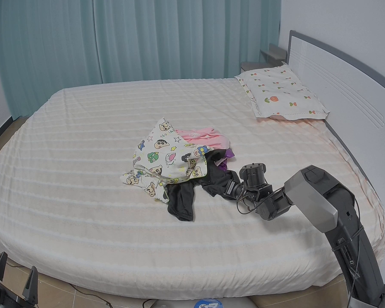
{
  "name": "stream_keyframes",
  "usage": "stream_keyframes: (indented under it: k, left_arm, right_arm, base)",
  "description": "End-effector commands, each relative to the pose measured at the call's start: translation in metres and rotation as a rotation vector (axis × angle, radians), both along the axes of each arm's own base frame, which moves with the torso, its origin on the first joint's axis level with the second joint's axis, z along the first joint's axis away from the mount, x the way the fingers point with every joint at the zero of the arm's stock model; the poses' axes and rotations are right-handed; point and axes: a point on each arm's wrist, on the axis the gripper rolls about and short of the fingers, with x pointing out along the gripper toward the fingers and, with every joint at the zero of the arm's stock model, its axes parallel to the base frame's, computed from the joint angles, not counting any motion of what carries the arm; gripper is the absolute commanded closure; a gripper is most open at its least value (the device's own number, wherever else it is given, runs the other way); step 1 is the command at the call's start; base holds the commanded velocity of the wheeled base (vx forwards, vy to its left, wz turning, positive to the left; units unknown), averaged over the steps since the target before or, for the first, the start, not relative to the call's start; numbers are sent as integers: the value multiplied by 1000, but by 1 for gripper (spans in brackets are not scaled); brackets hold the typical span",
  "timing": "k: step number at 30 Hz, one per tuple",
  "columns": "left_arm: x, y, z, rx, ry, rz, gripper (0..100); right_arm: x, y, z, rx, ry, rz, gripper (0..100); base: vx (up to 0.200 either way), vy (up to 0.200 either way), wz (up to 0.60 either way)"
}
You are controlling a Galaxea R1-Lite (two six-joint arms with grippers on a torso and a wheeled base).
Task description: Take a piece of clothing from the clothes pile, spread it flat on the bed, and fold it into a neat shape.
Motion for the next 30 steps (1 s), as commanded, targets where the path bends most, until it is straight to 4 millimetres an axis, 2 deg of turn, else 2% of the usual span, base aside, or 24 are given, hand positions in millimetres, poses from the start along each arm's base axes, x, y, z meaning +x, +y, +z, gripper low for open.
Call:
stream_keyframes:
  k: [1,2,3,4,5,10,11,13,18,22,25,26,27,30]
  left_arm:
    - [-3,0,13,-25,-85,8,0]
    - [-17,0,60,-75,-262,12,0]
    - [-19,1,93,-122,-315,13,0]
    - [-6,1,105,-147,-234,24,0]
    - [1,1,109,-136,-189,33,0]
    - [18,0,93,-64,-22,8,0]
    - [35,-1,84,-54,90,-61,0]
    - [51,-2,84,-56,174,-103,0]
    - [95,-7,80,-46,342,-169,0]
    - [133,-24,66,-76,510,-269,0]
    - [147,-35,59,-115,572,-301,0]
    - [165,-46,50,-146,635,-315,0]
    - [168,-48,49,-149,639,-319,0]
    - [204,-70,29,-176,705,-302,0]
  right_arm:
    - [-7,-4,18,36,-37,-12,100]
    - [-11,-6,25,59,-53,-8,100]
    - [-16,-8,29,74,-59,-2,100]
    - [-21,-9,32,87,-62,12,100]
    - [-25,-10,33,92,-59,22,100]
    - [-43,-17,42,139,-70,18,100]
    - [-57,-22,46,164,-71,14,100]
    - [-72,-29,47,168,-67,15,100]
    - [-90,-35,44,177,-79,26,100]
    - [-95,-33,44,173,-76,28,100]
    - [-98,-29,46,173,-77,37,100]
    - [-99,-26,50,177,-85,45,100]
    - [-99,-26,51,178,-86,47,100]
    - [-101,-21,54,182,-93,60,100]
  base:
    - [0,0,0]
    - [0,0,0]
    - [0,0,0]
    - [0,0,0]
    - [0,0,0]
    - [0,0,0]
    - [0,0,0]
    - [0,0,0]
    - [0,0,0]
    - [0,0,0]
    - [0,0,0]
    - [0,0,0]
    - [0,0,0]
    - [0,0,0]
